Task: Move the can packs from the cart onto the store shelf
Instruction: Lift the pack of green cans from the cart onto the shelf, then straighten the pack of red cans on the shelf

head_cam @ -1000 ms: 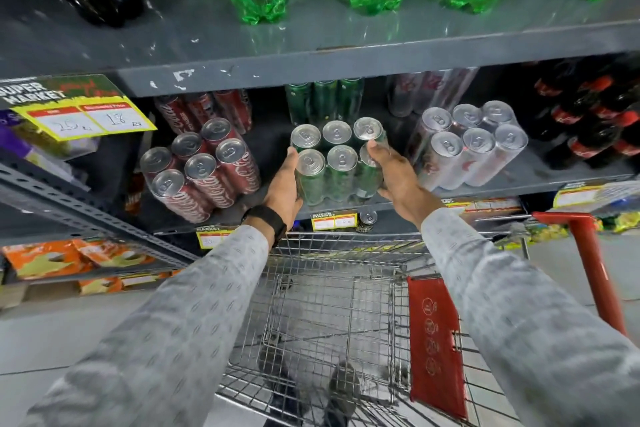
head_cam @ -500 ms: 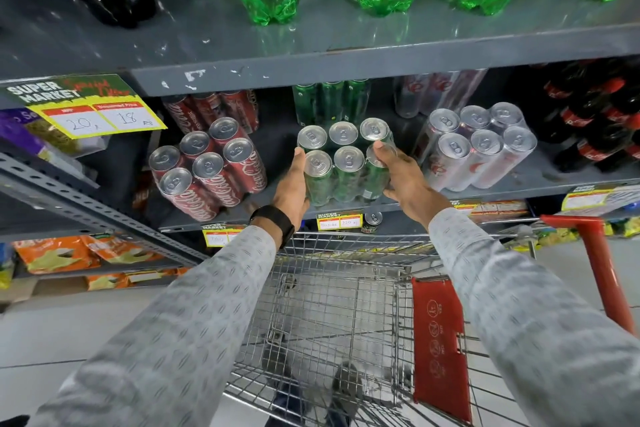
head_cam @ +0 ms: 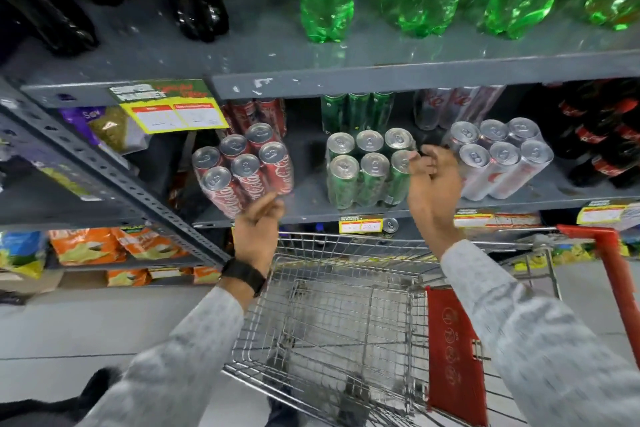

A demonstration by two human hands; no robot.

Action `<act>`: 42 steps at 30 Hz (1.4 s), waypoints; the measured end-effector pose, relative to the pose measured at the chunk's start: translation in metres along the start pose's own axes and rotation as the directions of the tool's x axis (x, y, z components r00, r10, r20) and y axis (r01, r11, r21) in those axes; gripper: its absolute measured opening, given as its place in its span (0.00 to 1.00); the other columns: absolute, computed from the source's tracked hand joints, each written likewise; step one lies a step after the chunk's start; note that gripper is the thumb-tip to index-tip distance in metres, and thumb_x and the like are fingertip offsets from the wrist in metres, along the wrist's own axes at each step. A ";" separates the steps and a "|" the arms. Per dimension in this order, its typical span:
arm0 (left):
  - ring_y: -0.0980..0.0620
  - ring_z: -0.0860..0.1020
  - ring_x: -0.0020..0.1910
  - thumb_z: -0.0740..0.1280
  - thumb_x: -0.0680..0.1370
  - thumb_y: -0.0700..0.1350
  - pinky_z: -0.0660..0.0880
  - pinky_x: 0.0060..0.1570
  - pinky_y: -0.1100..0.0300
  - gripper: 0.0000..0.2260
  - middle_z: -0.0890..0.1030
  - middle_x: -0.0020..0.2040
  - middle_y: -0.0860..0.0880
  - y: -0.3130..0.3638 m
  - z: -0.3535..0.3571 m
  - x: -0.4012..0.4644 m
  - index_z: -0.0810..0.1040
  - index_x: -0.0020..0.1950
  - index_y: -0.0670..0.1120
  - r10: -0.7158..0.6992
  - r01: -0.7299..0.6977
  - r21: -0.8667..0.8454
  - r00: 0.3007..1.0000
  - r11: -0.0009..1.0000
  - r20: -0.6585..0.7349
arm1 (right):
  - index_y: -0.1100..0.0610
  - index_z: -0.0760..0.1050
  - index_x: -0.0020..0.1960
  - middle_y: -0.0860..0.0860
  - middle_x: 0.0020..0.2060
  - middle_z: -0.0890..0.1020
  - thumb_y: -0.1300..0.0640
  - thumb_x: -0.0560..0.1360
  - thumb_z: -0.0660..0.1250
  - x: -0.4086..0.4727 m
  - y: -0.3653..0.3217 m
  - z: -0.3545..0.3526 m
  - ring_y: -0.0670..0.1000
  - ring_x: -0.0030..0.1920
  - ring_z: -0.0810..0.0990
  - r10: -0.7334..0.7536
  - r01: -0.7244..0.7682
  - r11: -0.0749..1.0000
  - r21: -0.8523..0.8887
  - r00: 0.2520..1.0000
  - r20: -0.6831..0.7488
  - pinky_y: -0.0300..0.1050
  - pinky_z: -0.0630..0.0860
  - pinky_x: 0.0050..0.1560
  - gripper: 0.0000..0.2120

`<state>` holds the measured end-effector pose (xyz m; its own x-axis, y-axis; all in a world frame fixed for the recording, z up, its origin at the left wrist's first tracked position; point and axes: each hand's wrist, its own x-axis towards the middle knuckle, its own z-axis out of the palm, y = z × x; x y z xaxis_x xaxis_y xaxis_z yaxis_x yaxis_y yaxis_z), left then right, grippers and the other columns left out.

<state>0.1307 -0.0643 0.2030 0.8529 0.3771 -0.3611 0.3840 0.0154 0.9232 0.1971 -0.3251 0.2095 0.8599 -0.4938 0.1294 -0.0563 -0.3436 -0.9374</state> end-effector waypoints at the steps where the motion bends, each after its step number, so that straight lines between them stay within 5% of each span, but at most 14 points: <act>1: 0.39 0.84 0.62 0.66 0.80 0.34 0.76 0.71 0.40 0.16 0.86 0.57 0.40 -0.002 -0.021 0.000 0.89 0.51 0.52 0.006 -0.008 -0.025 0.998 1.000 -0.058 | 0.60 0.79 0.59 0.57 0.52 0.84 0.54 0.79 0.63 -0.010 -0.008 0.004 0.54 0.54 0.82 -0.096 0.095 0.995 -0.028 0.995 -0.007 0.53 0.79 0.59 0.14; 4: 0.38 0.82 0.58 0.62 0.79 0.32 0.75 0.71 0.36 0.18 0.84 0.54 0.37 -0.003 -0.072 0.016 0.87 0.42 0.50 -0.027 -0.001 -0.117 0.970 0.993 -0.240 | 0.55 0.81 0.57 0.48 0.49 0.85 0.56 0.80 0.65 -0.039 -0.039 0.039 0.44 0.49 0.83 -0.261 0.260 0.965 0.025 0.962 0.084 0.43 0.80 0.53 0.09; 6: 0.37 0.82 0.63 0.66 0.80 0.35 0.75 0.72 0.39 0.10 0.84 0.56 0.36 0.001 -0.090 0.031 0.85 0.56 0.40 -0.076 0.033 -0.137 0.944 0.990 -0.321 | 0.56 0.81 0.59 0.49 0.52 0.86 0.55 0.80 0.67 -0.056 -0.056 0.080 0.48 0.50 0.85 -0.207 0.181 0.977 0.117 0.939 0.275 0.46 0.82 0.53 0.10; 9: 0.43 0.79 0.63 0.69 0.81 0.41 0.73 0.67 0.54 0.23 0.84 0.57 0.43 0.010 -0.097 0.060 0.72 0.75 0.35 -0.063 0.017 -0.177 0.964 0.984 -0.258 | 0.57 0.76 0.69 0.52 0.60 0.84 0.52 0.80 0.69 -0.072 -0.073 0.144 0.51 0.58 0.83 0.047 -0.136 0.981 0.136 0.855 0.517 0.48 0.80 0.60 0.19; 13: 0.48 0.79 0.60 0.70 0.81 0.47 0.77 0.56 0.63 0.20 0.83 0.64 0.44 0.018 -0.092 0.089 0.74 0.71 0.42 -0.093 0.073 -0.194 0.991 0.978 -0.098 | 0.53 0.68 0.77 0.55 0.73 0.74 0.48 0.78 0.71 -0.061 -0.079 0.193 0.55 0.71 0.76 0.201 -0.269 0.961 0.072 0.848 0.490 0.50 0.74 0.69 0.29; 15: 0.43 0.79 0.68 0.68 0.82 0.49 0.77 0.68 0.50 0.24 0.80 0.71 0.41 0.019 -0.091 0.093 0.71 0.76 0.43 -0.100 0.092 -0.191 0.994 0.977 -0.037 | 0.53 0.66 0.79 0.54 0.75 0.72 0.47 0.79 0.70 -0.048 -0.077 0.203 0.54 0.70 0.76 0.255 -0.300 0.953 0.030 0.854 0.453 0.44 0.74 0.65 0.31; 19: 0.41 0.76 0.74 0.64 0.84 0.47 0.71 0.76 0.44 0.24 0.78 0.75 0.43 0.014 -0.086 0.096 0.67 0.81 0.47 -0.069 0.072 -0.268 0.997 0.961 0.021 | 0.55 0.71 0.75 0.51 0.63 0.80 0.49 0.81 0.67 -0.039 -0.073 0.214 0.50 0.53 0.80 0.369 -0.464 0.885 0.030 0.739 0.564 0.37 0.75 0.39 0.24; 23: 0.43 0.76 0.75 0.64 0.84 0.46 0.69 0.78 0.42 0.24 0.78 0.75 0.44 0.015 -0.081 0.095 0.67 0.82 0.49 -0.036 0.045 -0.247 0.999 0.968 0.041 | 0.54 0.79 0.66 0.49 0.53 0.84 0.55 0.82 0.65 -0.038 -0.065 0.218 0.53 0.57 0.83 0.359 -0.451 0.892 0.028 0.745 0.562 0.42 0.77 0.46 0.14; 27: 0.44 0.77 0.73 0.64 0.84 0.44 0.71 0.77 0.45 0.21 0.80 0.73 0.45 0.017 -0.090 0.109 0.72 0.78 0.49 -0.051 0.057 -0.169 0.998 0.984 0.041 | 0.53 0.81 0.64 0.46 0.45 0.85 0.55 0.81 0.67 -0.046 -0.060 0.210 0.49 0.42 0.82 0.394 -0.478 0.878 0.026 0.752 0.529 0.35 0.75 0.32 0.13; 29: 0.50 0.81 0.65 0.64 0.83 0.44 0.77 0.68 0.51 0.21 0.81 0.70 0.49 0.017 -0.095 0.117 0.74 0.77 0.51 -0.052 0.061 -0.156 0.997 0.986 0.058 | 0.54 0.81 0.64 0.48 0.45 0.86 0.55 0.81 0.68 -0.052 -0.057 0.206 0.50 0.38 0.82 0.407 -0.499 0.865 0.048 0.754 0.515 0.34 0.75 0.28 0.13; 31: 0.54 0.82 0.63 0.63 0.84 0.45 0.78 0.64 0.55 0.22 0.80 0.70 0.52 0.020 -0.100 0.121 0.71 0.79 0.52 -0.046 0.060 -0.155 0.995 0.986 0.093 | 0.56 0.81 0.65 0.52 0.49 0.86 0.57 0.80 0.70 -0.059 -0.054 0.204 0.52 0.41 0.83 0.413 -0.526 0.845 0.096 0.756 0.508 0.36 0.78 0.33 0.14; 34: 0.51 0.79 0.69 0.63 0.84 0.46 0.71 0.75 0.50 0.24 0.76 0.76 0.52 0.022 -0.102 0.127 0.70 0.81 0.51 -0.054 0.067 -0.139 0.994 0.988 0.094 | 0.61 0.80 0.67 0.58 0.56 0.85 0.60 0.79 0.70 -0.071 -0.051 0.201 0.55 0.50 0.83 0.419 -0.566 0.805 0.177 0.754 0.506 0.49 0.80 0.49 0.16; 38: 0.46 0.75 0.76 0.63 0.84 0.46 0.67 0.80 0.45 0.23 0.75 0.78 0.48 0.019 -0.103 0.130 0.70 0.80 0.47 -0.110 0.127 -0.200 0.990 0.972 0.093 | 0.55 0.83 0.62 0.56 0.60 0.86 0.55 0.79 0.71 -0.084 -0.050 0.195 0.53 0.51 0.83 0.409 -0.534 0.834 0.140 0.768 0.492 0.57 0.79 0.64 0.13; 42: 0.45 0.74 0.76 0.62 0.84 0.44 0.67 0.80 0.44 0.22 0.75 0.78 0.48 0.020 -0.104 0.127 0.71 0.79 0.48 -0.138 0.161 -0.238 0.984 0.958 0.110 | 0.54 0.83 0.63 0.54 0.57 0.87 0.54 0.79 0.71 -0.089 -0.054 0.190 0.48 0.43 0.82 0.386 -0.505 0.853 0.130 0.780 0.493 0.52 0.79 0.58 0.13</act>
<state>0.2098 0.0807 0.1890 0.8254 0.2676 -0.4971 0.4208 0.2954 0.8577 0.2204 -0.1109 0.1867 0.8988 -0.1236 -0.4205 -0.4162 0.0602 -0.9073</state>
